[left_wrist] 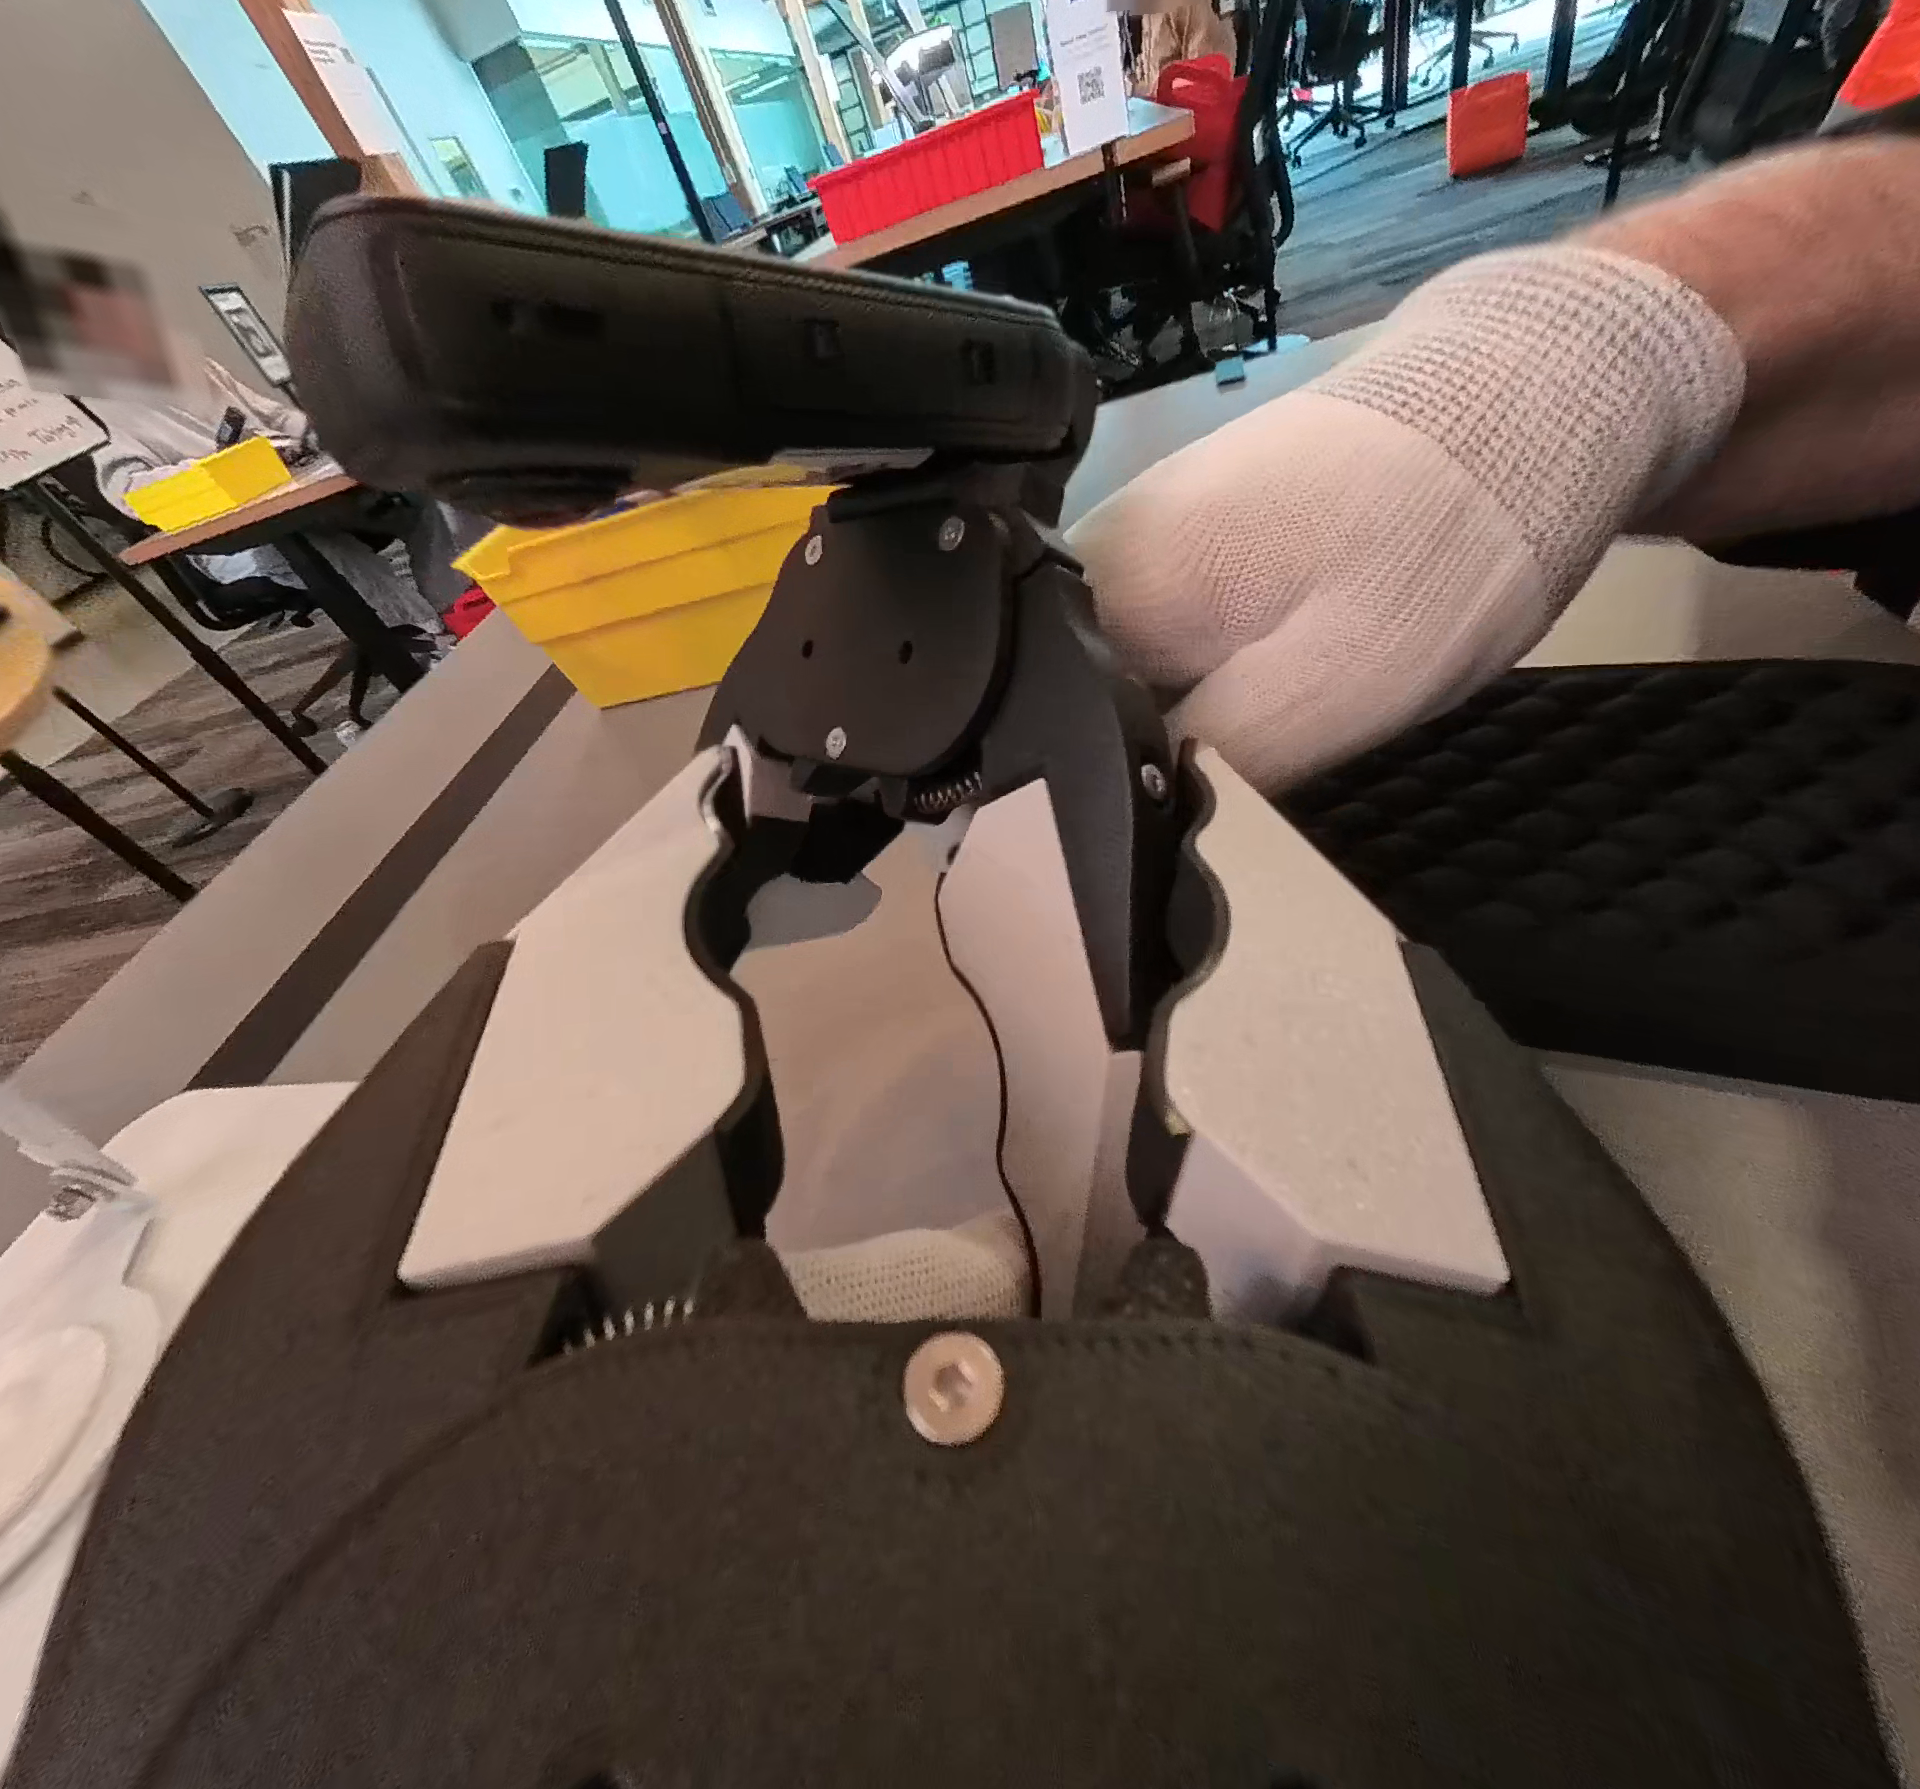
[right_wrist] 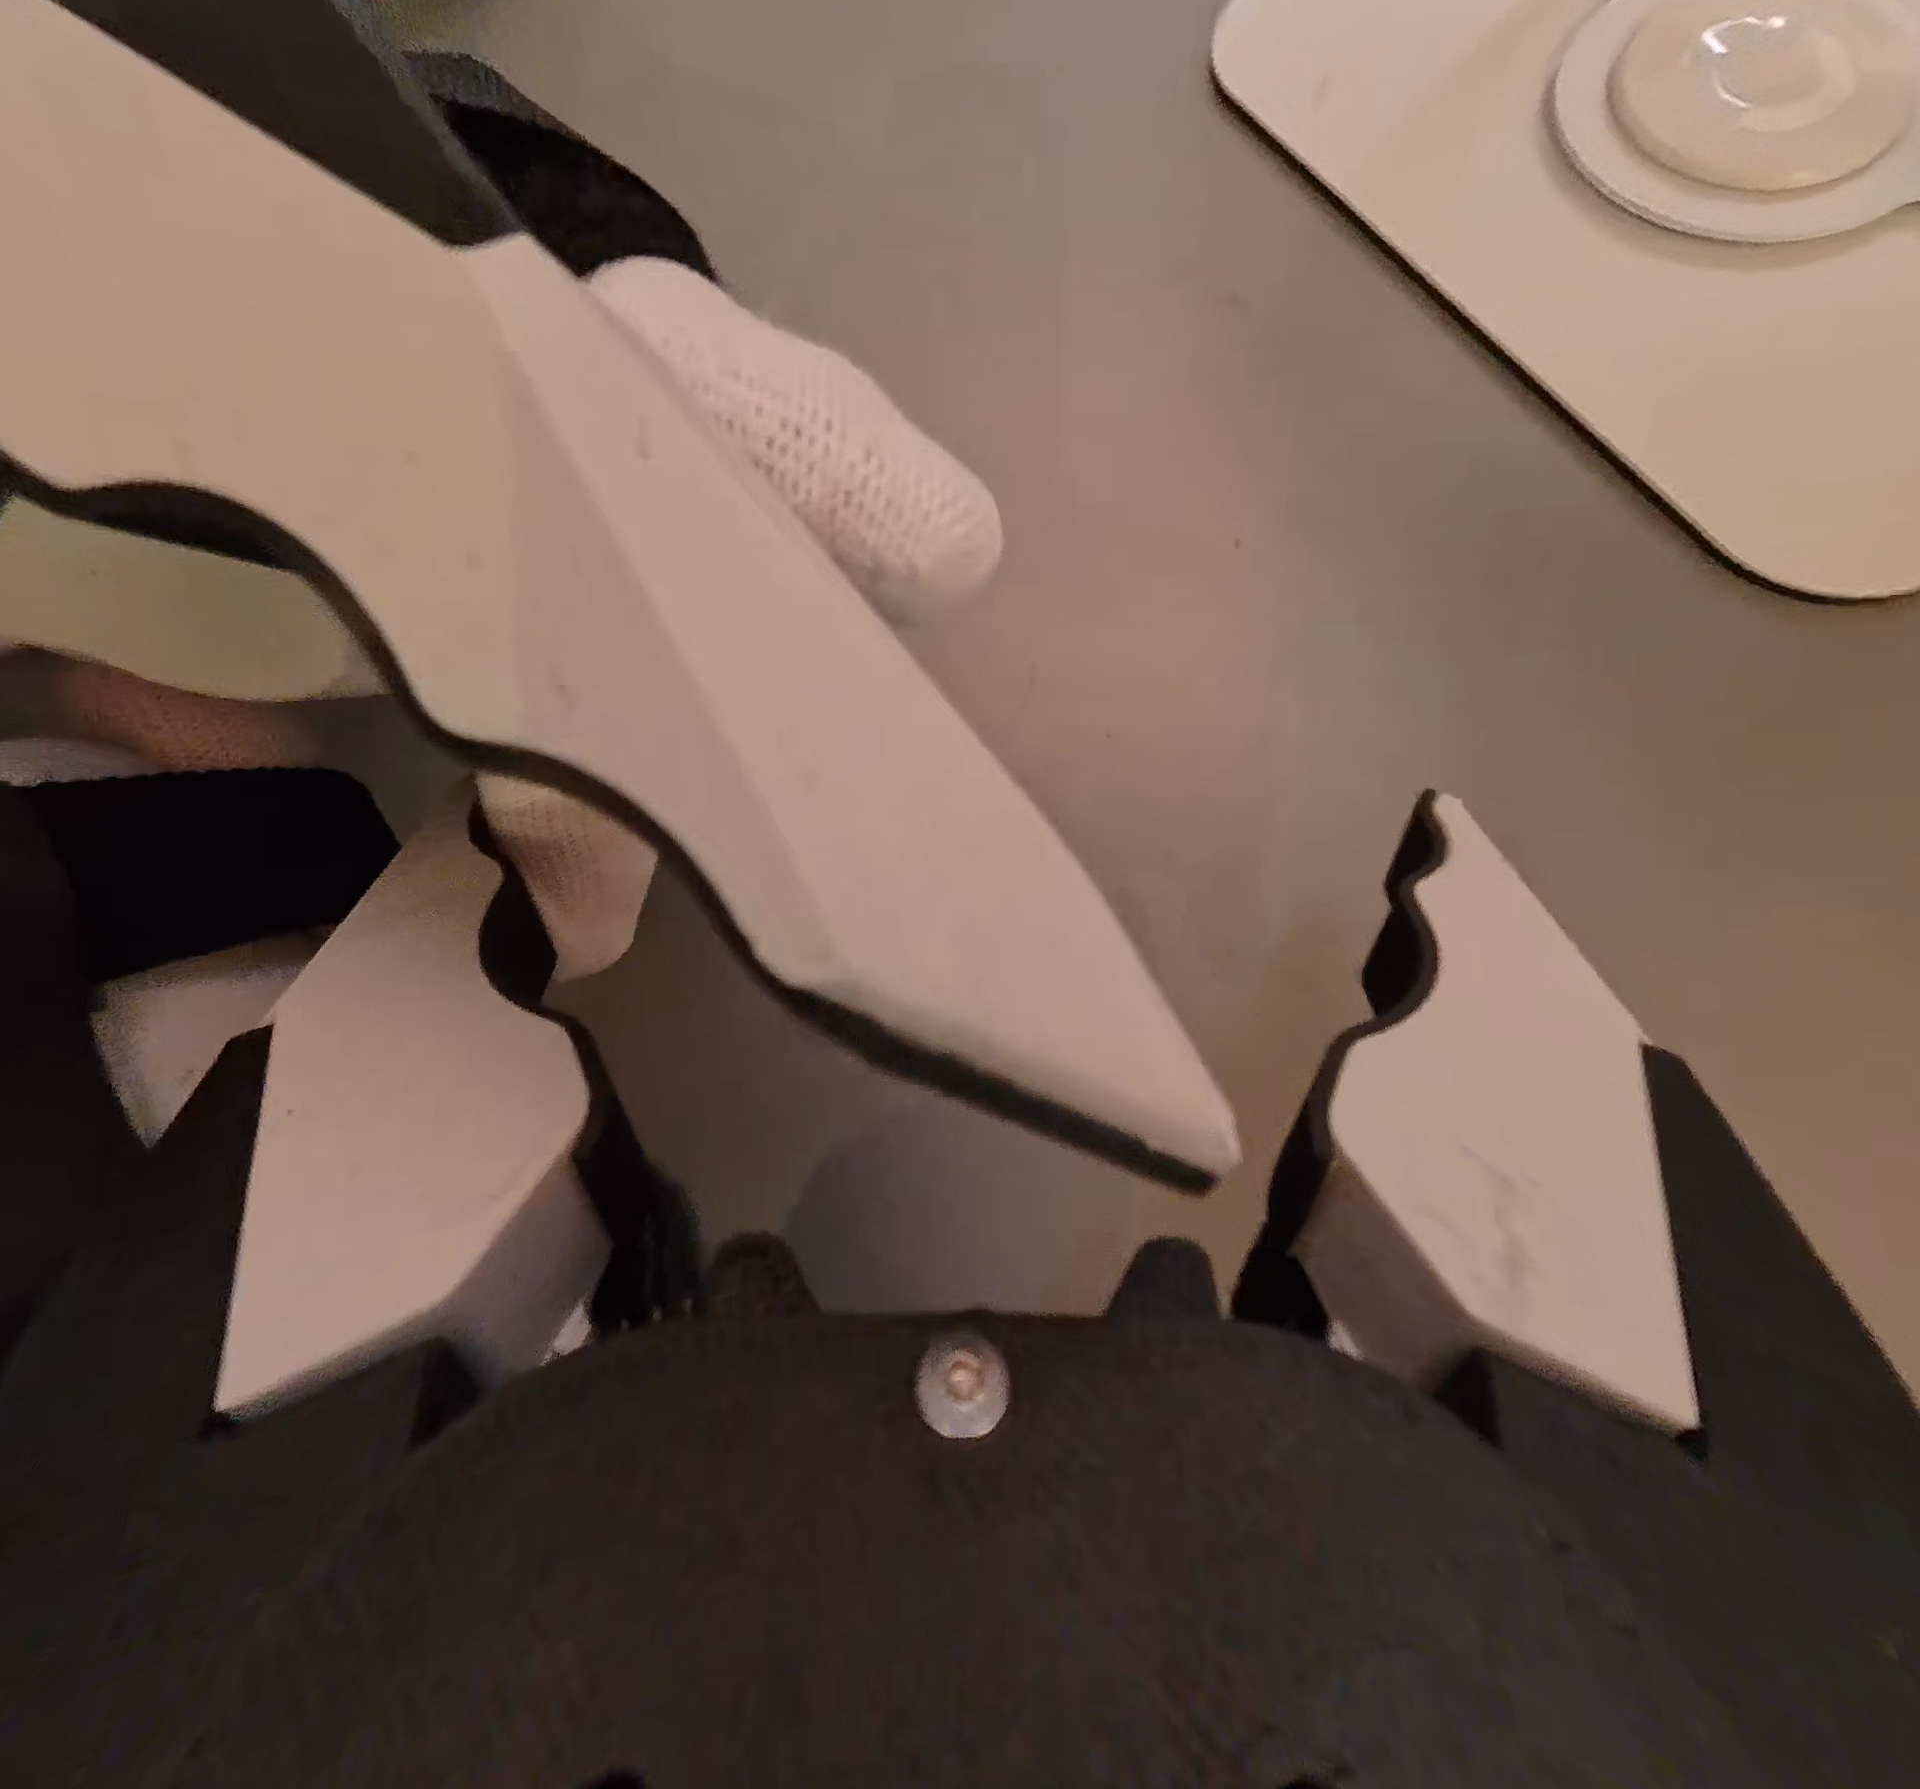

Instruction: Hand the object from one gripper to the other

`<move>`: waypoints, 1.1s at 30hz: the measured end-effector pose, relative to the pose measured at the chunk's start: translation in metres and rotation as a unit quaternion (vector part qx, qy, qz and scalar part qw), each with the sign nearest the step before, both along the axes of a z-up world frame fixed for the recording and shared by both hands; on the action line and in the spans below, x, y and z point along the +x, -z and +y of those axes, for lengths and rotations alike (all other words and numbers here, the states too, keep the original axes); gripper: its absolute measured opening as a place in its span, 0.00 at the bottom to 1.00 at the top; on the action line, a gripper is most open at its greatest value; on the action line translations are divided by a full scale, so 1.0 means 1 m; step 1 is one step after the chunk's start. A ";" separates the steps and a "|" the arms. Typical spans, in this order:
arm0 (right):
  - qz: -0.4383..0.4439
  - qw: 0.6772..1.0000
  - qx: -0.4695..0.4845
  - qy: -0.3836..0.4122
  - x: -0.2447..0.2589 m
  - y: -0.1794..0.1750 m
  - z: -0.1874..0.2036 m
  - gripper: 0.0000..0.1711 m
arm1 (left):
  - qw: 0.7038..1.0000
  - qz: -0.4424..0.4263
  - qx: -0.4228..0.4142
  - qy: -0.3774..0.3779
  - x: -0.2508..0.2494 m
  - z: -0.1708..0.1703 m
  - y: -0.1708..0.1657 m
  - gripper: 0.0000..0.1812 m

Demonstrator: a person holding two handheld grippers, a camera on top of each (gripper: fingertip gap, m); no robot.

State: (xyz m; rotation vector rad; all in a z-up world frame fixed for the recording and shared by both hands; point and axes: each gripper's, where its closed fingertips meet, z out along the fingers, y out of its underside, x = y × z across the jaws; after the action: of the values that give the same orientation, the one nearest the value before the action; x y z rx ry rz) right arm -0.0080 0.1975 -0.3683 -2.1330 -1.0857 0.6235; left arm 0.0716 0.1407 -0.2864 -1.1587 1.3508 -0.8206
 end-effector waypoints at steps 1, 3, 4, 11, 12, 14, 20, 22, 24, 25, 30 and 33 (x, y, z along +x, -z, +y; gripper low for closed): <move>0.003 1.000 0.003 0.006 0.001 0.003 0.001 0.93 | 1.000 0.005 -0.001 0.000 0.001 0.000 0.004 0.44; 0.005 1.000 0.019 0.005 0.001 0.005 0.002 0.93 | 1.000 0.013 0.006 -0.001 0.002 0.000 0.010 0.44; 0.006 1.000 0.025 0.007 0.001 0.006 0.003 0.93 | 1.000 0.014 0.008 0.000 0.002 -0.001 0.011 0.44; -0.016 0.999 0.037 0.008 0.007 0.011 0.002 0.93 | 1.000 0.022 0.016 0.002 0.007 -0.004 0.019 0.44; -0.019 0.999 0.033 0.005 0.007 0.011 0.000 0.92 | 1.000 0.022 0.017 0.002 0.007 -0.004 0.020 0.44; -0.021 0.999 0.023 -0.014 0.004 0.011 -0.007 0.84 | 1.000 0.022 0.022 0.005 0.008 -0.006 0.020 0.44; -0.006 0.993 0.119 -0.018 0.002 0.003 0.009 0.93 | 0.995 0.054 0.083 -0.016 0.009 -0.002 0.030 0.43; 0.018 0.996 0.082 -0.038 -0.005 0.008 0.009 0.92 | 0.998 0.042 0.054 -0.013 0.006 0.001 0.026 0.41; 0.031 0.996 0.049 -0.061 -0.010 0.010 0.002 0.84 | 0.997 0.044 0.067 -0.015 0.006 0.002 0.026 0.42; 0.031 0.996 0.042 -0.074 -0.012 0.011 -0.001 0.81 | 0.997 0.042 0.063 -0.018 0.007 0.002 0.026 0.43; 0.043 0.992 -0.027 -0.119 -0.017 0.018 -0.011 0.78 | 0.998 0.037 0.047 -0.025 0.007 0.006 0.025 0.42; 0.043 0.991 -0.027 -0.123 -0.018 0.018 -0.010 0.77 | 0.998 0.037 0.050 -0.027 0.007 0.006 0.025 0.42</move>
State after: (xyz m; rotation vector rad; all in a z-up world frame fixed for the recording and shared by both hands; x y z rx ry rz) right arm -0.0259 0.1876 -0.3859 -2.0129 -1.3086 0.8608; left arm 0.0784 0.1469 -0.3112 -1.1512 1.3991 -0.6711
